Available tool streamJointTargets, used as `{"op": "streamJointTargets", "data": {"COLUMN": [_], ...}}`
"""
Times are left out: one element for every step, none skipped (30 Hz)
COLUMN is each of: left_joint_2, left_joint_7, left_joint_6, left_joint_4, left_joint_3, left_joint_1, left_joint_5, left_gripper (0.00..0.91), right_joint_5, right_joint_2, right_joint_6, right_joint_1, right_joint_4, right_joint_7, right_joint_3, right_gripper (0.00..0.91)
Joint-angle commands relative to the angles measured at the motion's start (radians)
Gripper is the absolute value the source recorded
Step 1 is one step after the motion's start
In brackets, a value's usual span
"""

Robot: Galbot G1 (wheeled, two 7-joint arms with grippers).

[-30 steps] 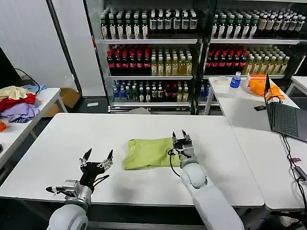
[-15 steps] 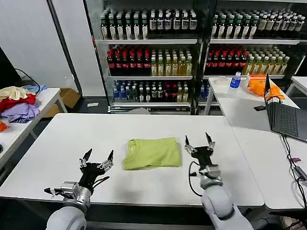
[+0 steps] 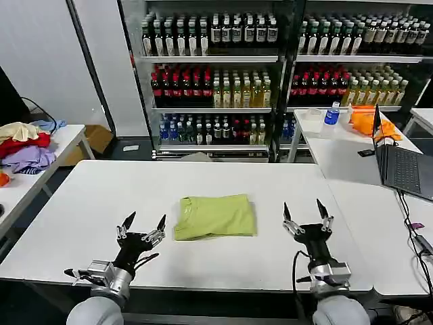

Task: Fold and organize the clothes.

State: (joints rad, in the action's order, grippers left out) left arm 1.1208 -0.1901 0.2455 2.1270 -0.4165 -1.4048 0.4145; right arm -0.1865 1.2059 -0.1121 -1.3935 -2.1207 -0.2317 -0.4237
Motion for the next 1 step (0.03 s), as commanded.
{"op": "streamJointTargets", "data": {"left_joint_2": [-0.003], "left_joint_7": [0.013], "left_joint_6": [0.001], "left_joint_4": [0.035], "left_joint_3": [-0.013], "left_joint_1": [-0.029], "left_joint_5": [0.000], "left_gripper": [0.907], "right_joint_5": [-0.017], "right_joint_2": [-0.011], "right_joint_6": [-0.007], "right_joint_1": [-0.114], "right_joint_4": [-0.104], "right_joint_7": [0.032], "right_joint_3": [-0.062], "right_gripper": [0.907]}}
